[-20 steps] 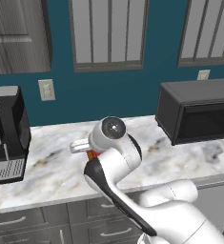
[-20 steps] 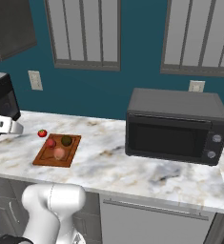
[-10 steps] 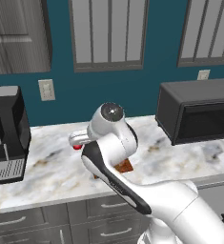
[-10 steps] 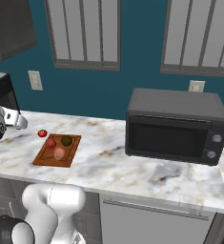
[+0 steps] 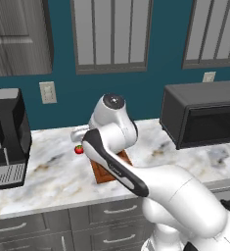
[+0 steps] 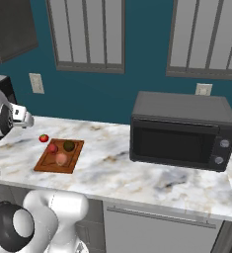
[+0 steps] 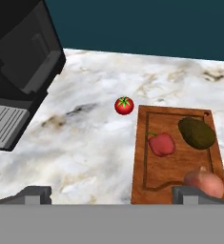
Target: Place the avocado, onion, tomato, and bell pepper on the cutting board.
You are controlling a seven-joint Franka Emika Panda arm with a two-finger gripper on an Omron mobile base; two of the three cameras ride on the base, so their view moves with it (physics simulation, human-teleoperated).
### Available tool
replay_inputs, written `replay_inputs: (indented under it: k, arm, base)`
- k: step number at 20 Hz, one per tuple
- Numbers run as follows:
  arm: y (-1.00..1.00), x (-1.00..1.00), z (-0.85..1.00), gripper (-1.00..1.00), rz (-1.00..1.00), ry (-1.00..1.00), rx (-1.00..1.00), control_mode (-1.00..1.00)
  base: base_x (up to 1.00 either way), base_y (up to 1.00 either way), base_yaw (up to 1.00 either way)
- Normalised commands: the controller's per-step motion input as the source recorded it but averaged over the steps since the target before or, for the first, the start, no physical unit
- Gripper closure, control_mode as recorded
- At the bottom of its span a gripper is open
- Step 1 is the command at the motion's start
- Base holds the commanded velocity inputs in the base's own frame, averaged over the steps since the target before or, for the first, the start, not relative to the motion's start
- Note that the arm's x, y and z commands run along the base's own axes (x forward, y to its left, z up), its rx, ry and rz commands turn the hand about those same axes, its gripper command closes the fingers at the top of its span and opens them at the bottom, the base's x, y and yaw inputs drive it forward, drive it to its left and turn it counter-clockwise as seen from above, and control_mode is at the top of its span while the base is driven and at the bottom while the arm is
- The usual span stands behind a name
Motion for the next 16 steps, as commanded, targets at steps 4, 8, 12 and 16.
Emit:
replay_inputs:
  k: [4, 8, 12, 16]
  arm:
    - [0.0, 0.37, 0.0, -1.0, 0.07, 0.0, 0.0, -1.0]
    - [0.0, 0.34, -0.04, -1.0, 0.07, 0.02, 0.0, -1.0]
    - [0.0, 0.28, -0.13, -1.0, 0.05, 0.04, -0.01, -1.0]
    - [0.0, 0.17, -0.12, -1.0, 0.01, 0.02, -0.08, -1.0]
  base:
    - [0.0, 0.0, 0.0]
    - [0.0, 0.0, 0.0]
    - [0.0, 0.0, 0.0]
    - [0.0, 0.0, 0.0]
